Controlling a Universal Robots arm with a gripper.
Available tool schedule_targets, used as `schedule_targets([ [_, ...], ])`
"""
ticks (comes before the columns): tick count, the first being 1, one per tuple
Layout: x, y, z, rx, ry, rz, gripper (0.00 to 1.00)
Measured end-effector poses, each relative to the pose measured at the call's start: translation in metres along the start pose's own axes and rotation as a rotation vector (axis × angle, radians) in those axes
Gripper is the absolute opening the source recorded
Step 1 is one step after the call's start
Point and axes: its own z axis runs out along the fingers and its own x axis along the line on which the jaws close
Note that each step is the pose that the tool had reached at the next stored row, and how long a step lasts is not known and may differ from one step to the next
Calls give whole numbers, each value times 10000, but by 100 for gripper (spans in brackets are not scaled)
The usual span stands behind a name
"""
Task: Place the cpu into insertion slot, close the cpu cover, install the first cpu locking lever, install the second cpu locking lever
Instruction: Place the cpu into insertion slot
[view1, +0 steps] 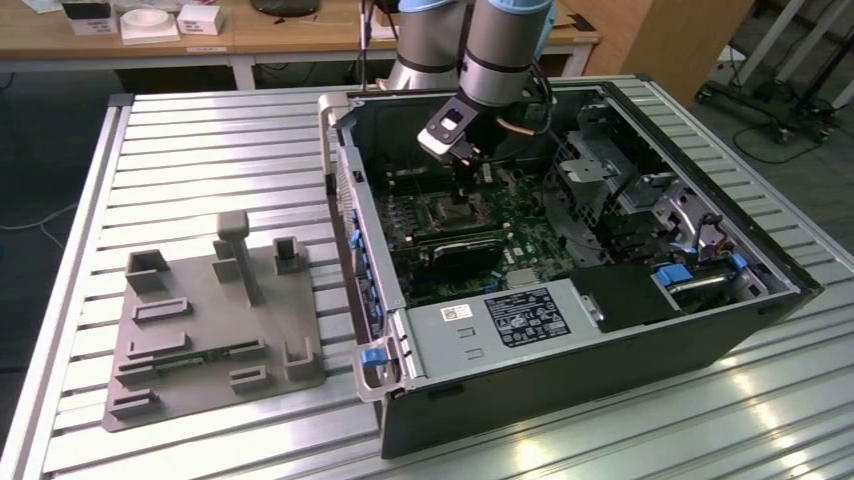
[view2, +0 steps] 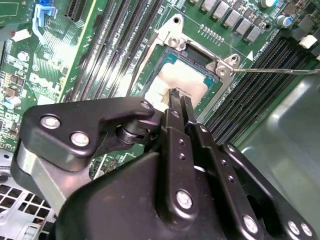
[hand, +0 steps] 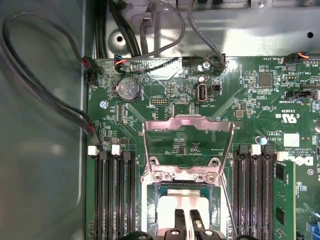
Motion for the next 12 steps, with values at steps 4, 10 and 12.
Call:
schedule_targets([
  [4, -5, -3, 0, -1, -3, 1, 18],
  [10, -6, -3, 11, -1, -6, 0, 25],
  [12, -5, -3, 18, -1, -7, 0, 37],
])
